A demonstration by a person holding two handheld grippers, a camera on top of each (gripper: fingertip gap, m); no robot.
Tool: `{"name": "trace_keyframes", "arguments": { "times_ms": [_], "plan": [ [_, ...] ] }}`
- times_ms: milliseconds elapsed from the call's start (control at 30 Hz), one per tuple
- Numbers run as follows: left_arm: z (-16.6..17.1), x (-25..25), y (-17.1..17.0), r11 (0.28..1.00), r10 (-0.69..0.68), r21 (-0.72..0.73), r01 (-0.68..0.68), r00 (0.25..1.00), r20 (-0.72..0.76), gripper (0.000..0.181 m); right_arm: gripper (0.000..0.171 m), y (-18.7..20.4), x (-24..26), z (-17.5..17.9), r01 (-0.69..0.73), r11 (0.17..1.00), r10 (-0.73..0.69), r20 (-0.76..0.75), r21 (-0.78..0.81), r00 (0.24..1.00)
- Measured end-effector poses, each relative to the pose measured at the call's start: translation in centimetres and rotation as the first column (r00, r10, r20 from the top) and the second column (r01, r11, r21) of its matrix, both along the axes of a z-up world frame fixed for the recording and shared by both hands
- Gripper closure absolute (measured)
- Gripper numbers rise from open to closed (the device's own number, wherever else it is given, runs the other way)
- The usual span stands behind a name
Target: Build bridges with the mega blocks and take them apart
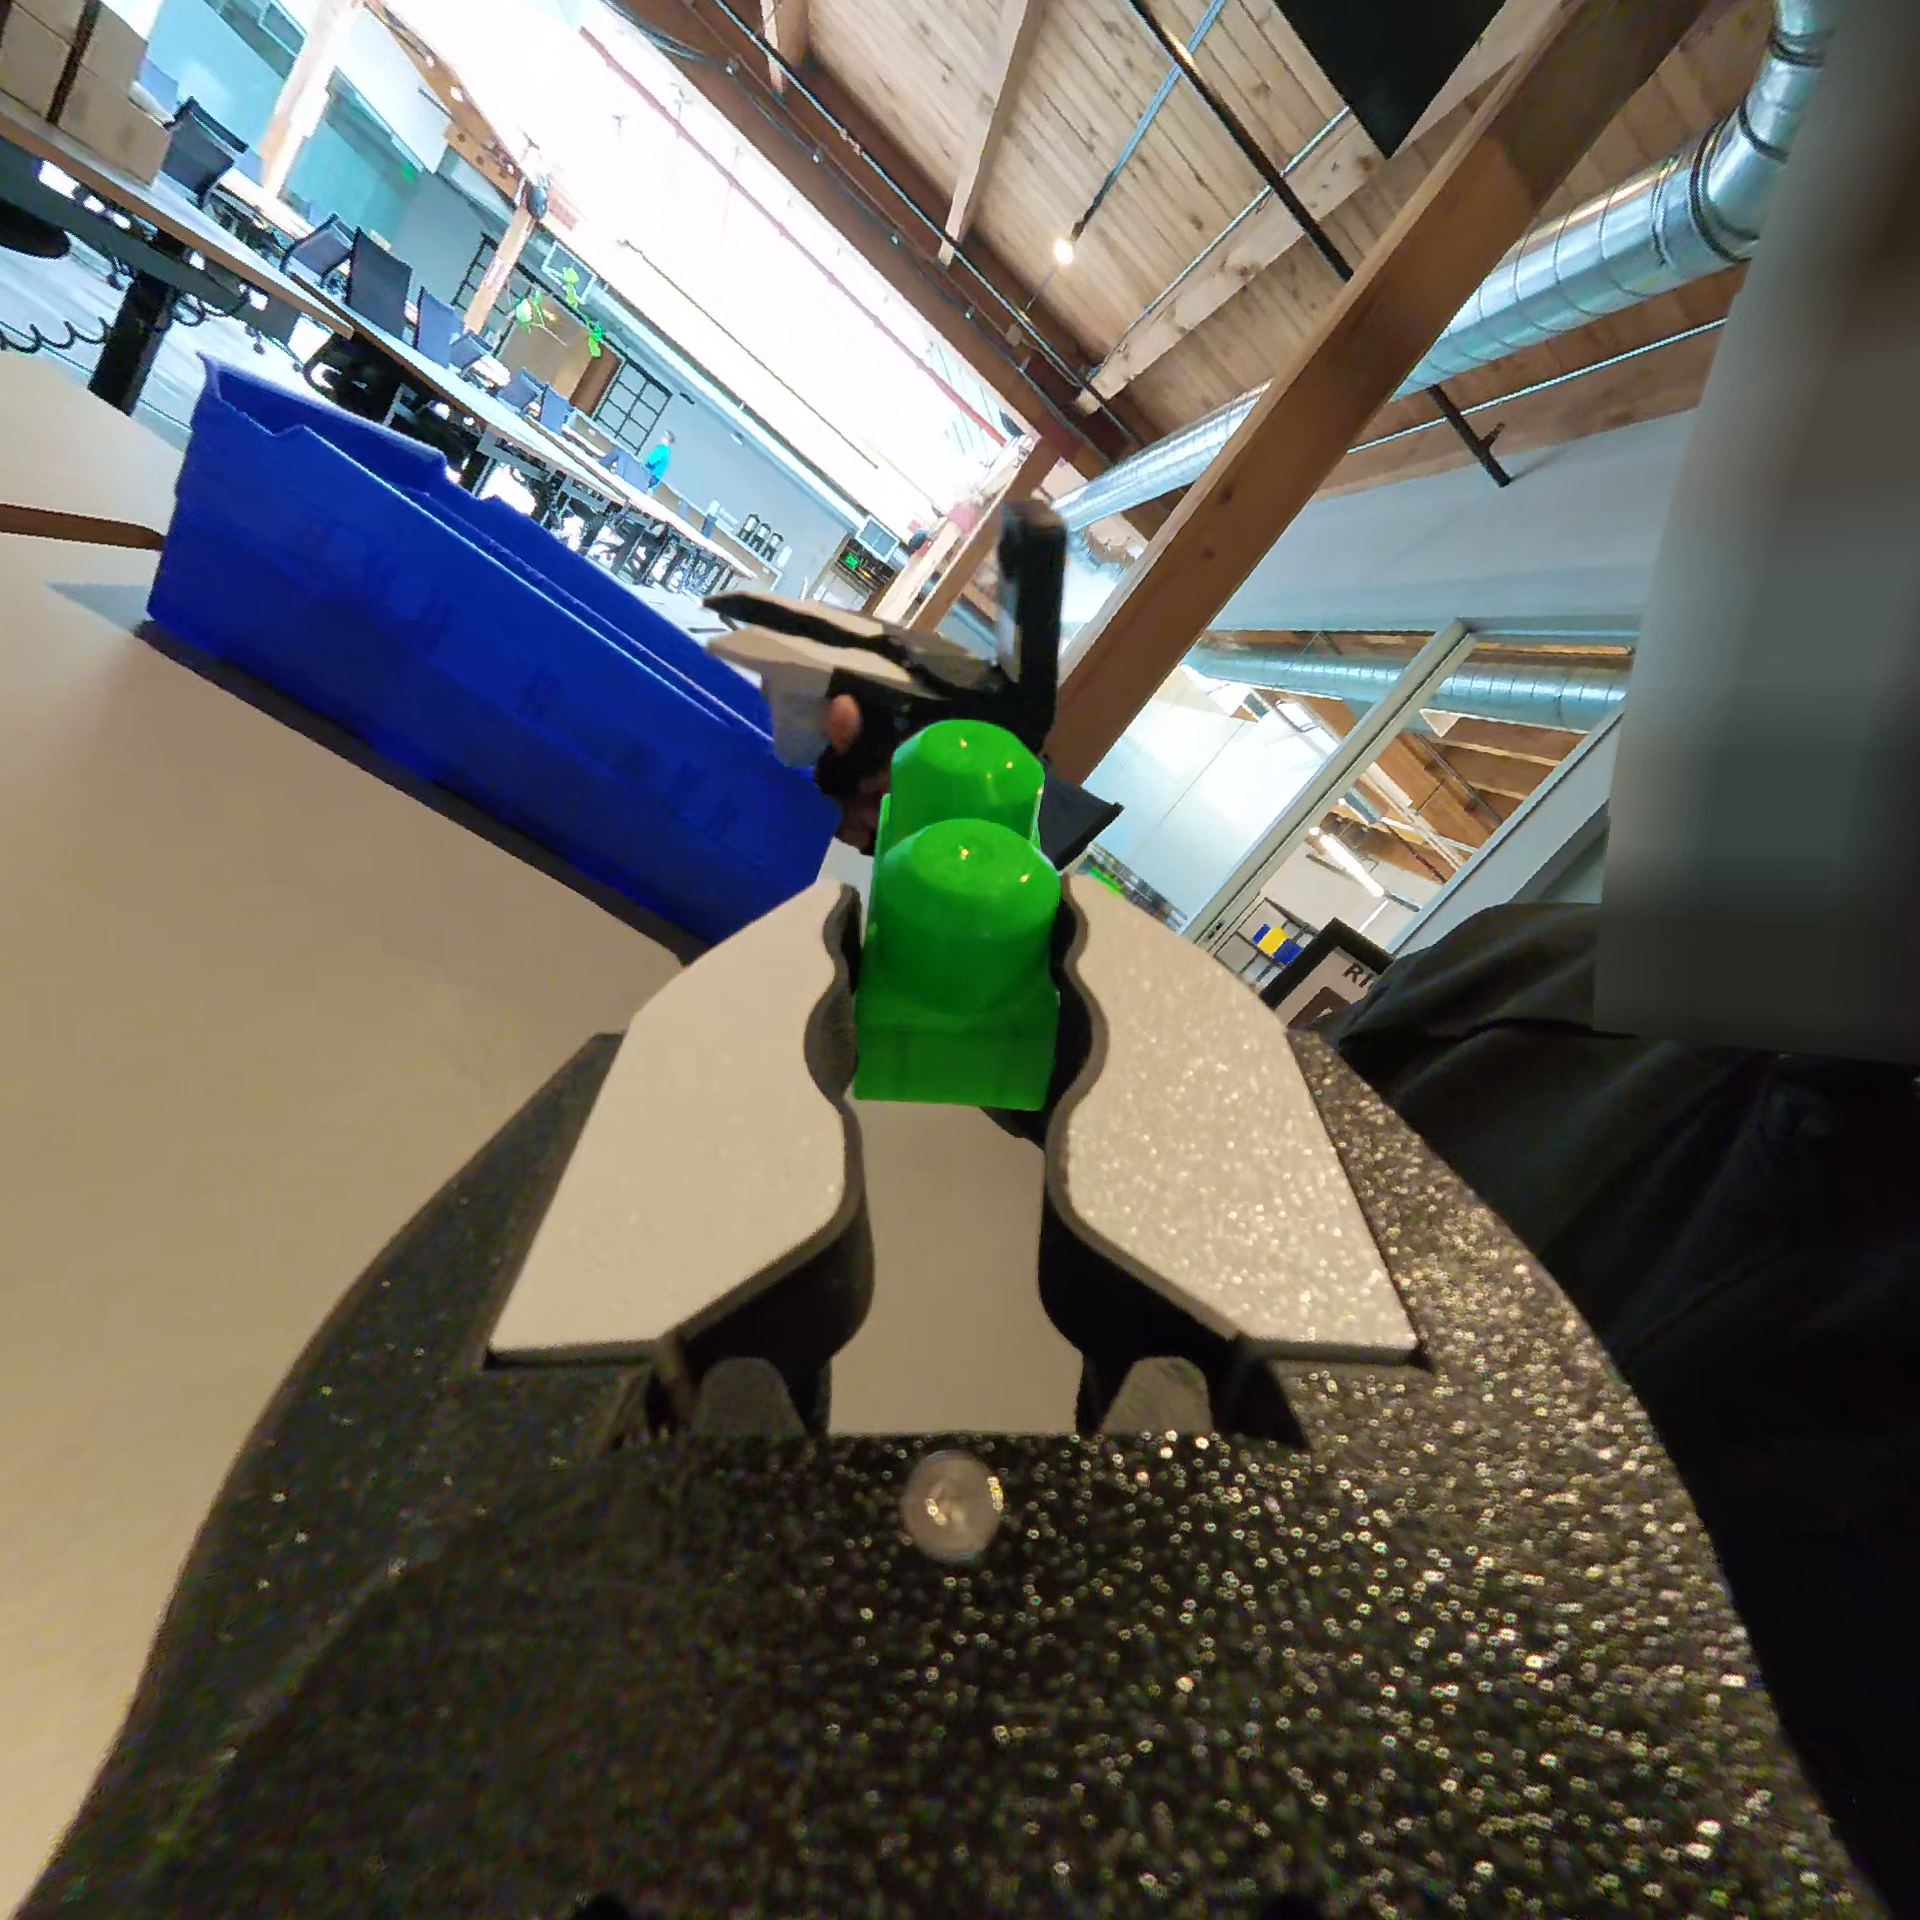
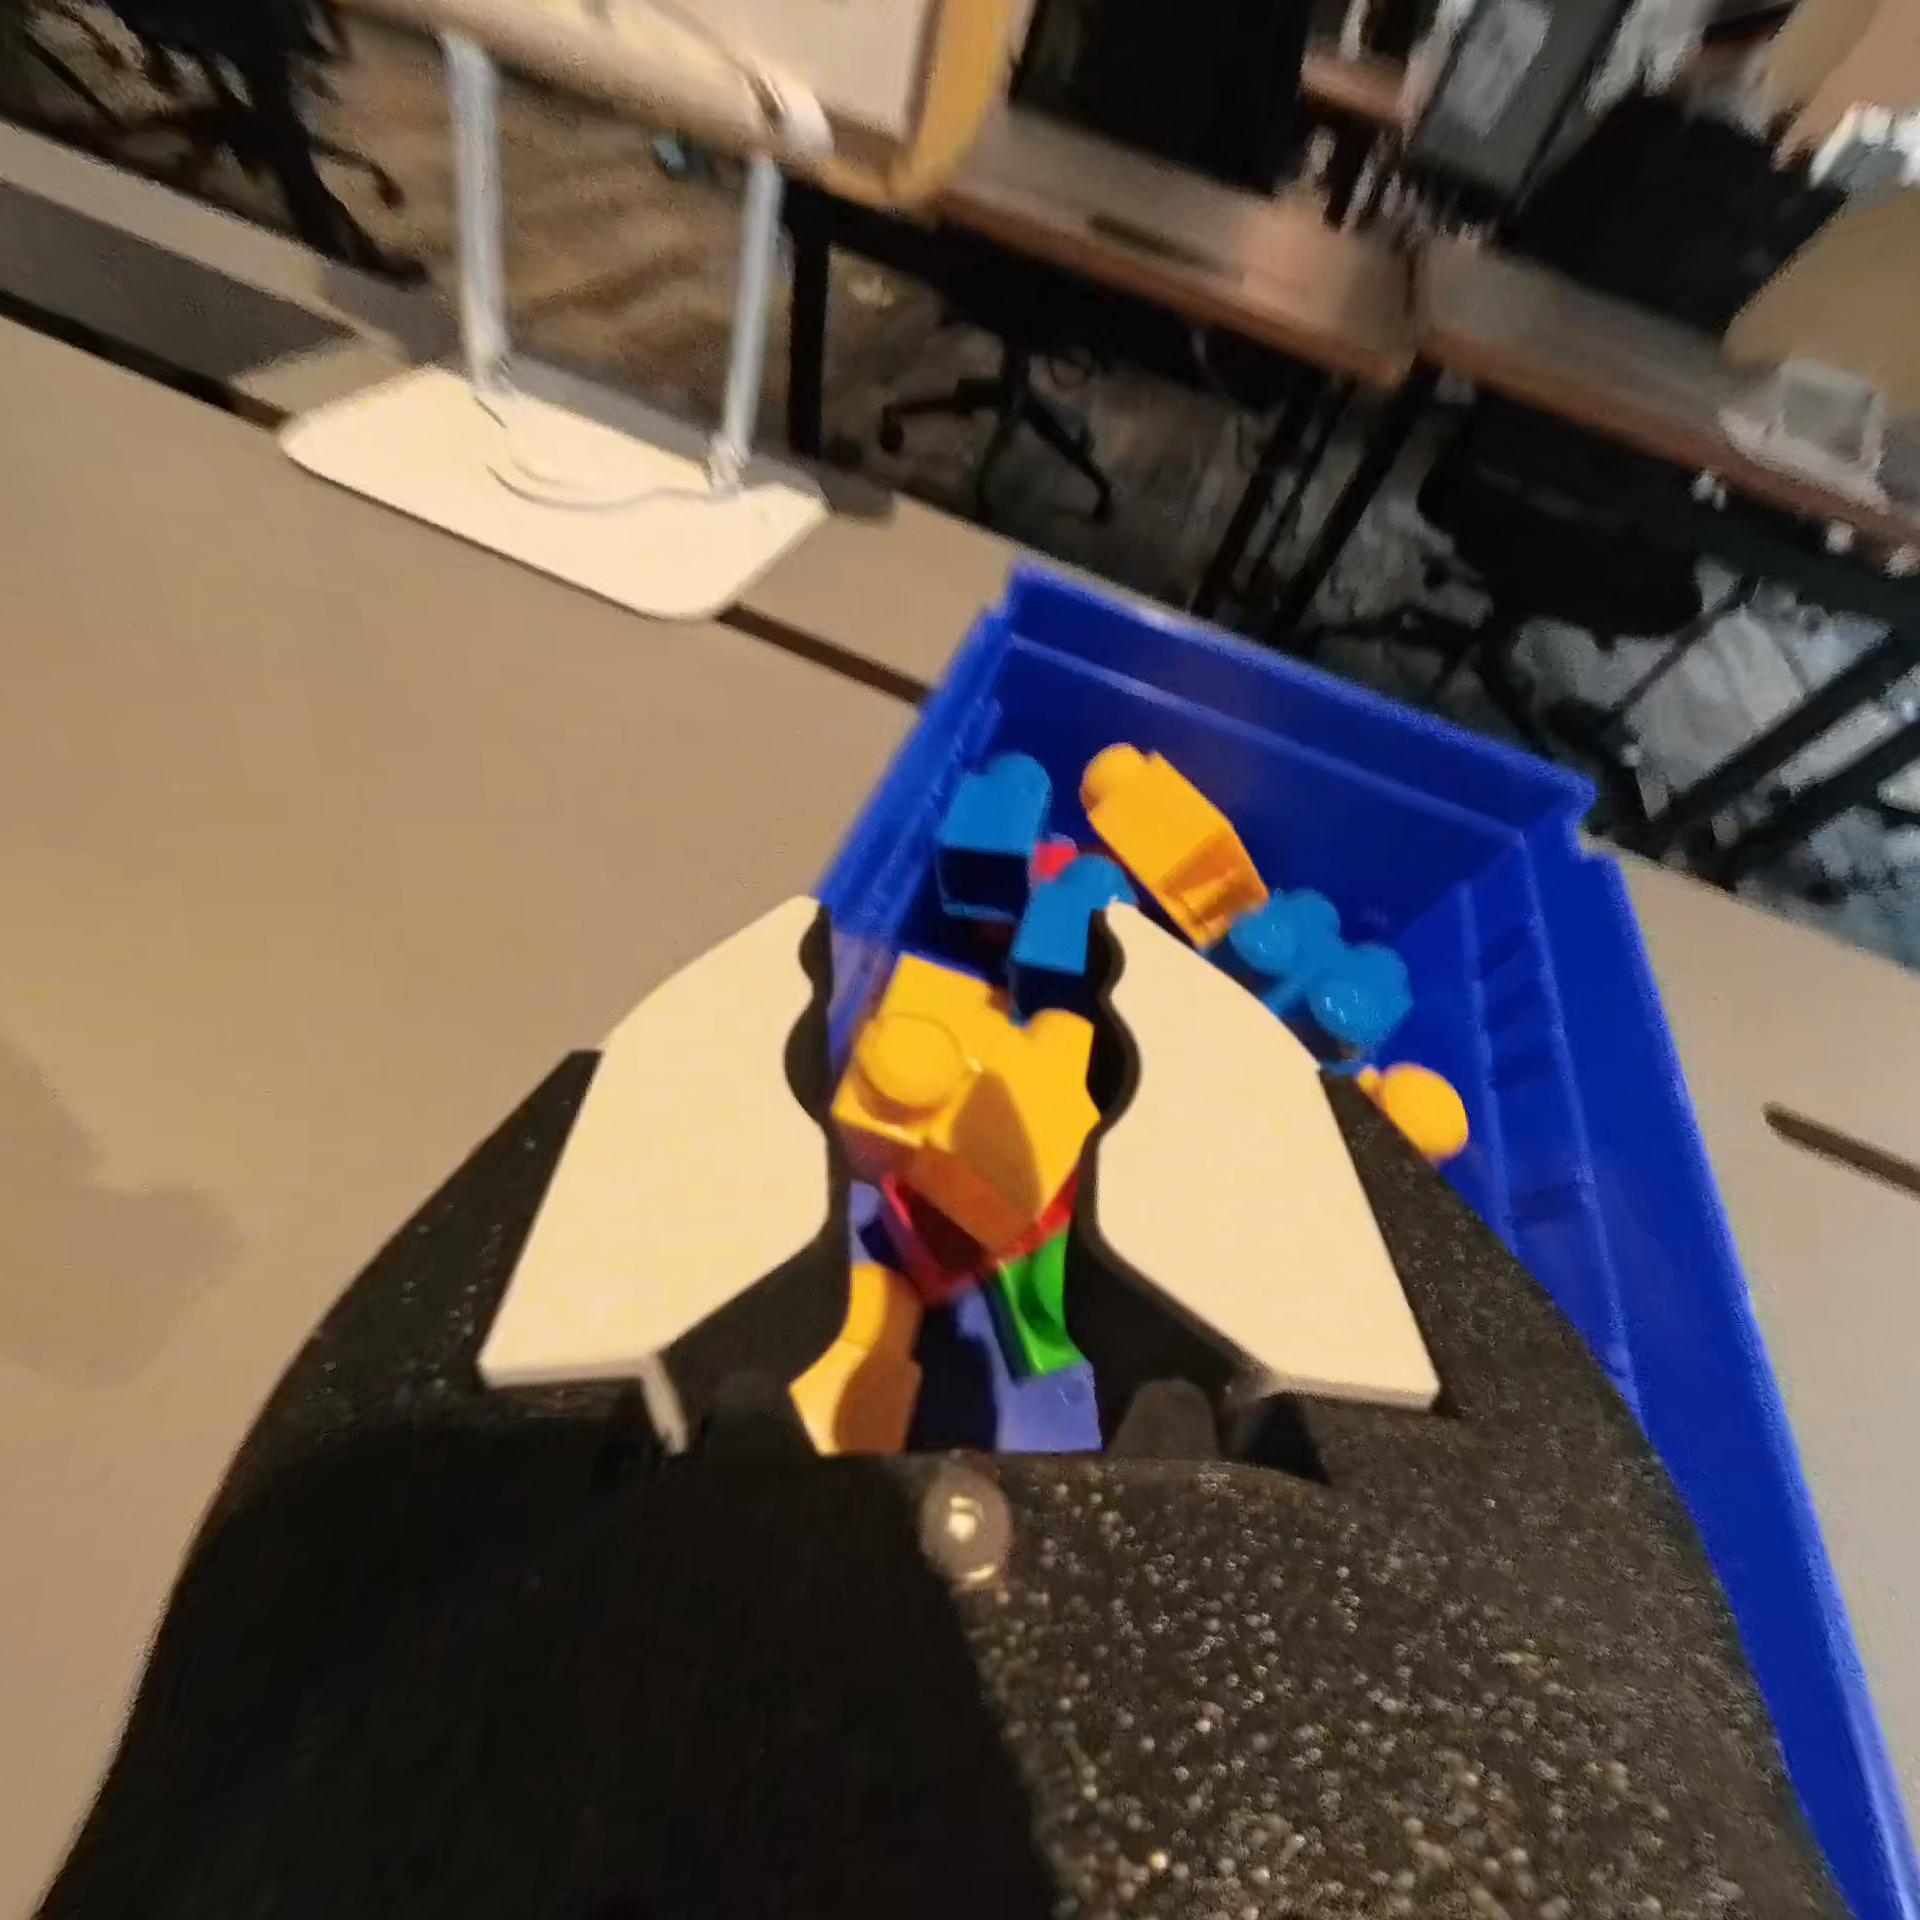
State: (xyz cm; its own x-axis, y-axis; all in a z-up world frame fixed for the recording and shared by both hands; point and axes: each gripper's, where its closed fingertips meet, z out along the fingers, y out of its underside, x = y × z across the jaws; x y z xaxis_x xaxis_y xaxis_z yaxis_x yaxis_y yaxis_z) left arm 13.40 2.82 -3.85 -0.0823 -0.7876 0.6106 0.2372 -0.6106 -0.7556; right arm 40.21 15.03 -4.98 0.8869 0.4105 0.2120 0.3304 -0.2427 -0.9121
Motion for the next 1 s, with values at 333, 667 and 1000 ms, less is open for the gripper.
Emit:
{"name": "trace_keyframes", "arguments": {
  "times_ms": [333, 667, 1000],
  "plan": [
    [-1.8, 1.9, -1.1, 0.981, 0.051, 0.191, -0.01, 0.976, -0.213, 0.147, 0.13, -11.5, -19.7, 1.8, -0.71, 0.701, 0.677, -0.375, 0.068, 0.633],
    [-2.7, 3.0, -2.5, 0.959, 0.008, 0.274, 0.07, 0.961, -0.276, 0.147, 0.133, -14.4, -23.8, -2.5, -0.816, 0.576, 0.709, -0.47, -0.045, 0.526],
    [-0.6, 1.5, -0.7, 0.947, 0.13, 0.308, -0.086, 0.984, -0.123, 0.139, 0.134, -11.7, -19.9, 2.0, -0.66, 0.735, 0.672, -0.29, 0.155, 0.681]
  ]
}}
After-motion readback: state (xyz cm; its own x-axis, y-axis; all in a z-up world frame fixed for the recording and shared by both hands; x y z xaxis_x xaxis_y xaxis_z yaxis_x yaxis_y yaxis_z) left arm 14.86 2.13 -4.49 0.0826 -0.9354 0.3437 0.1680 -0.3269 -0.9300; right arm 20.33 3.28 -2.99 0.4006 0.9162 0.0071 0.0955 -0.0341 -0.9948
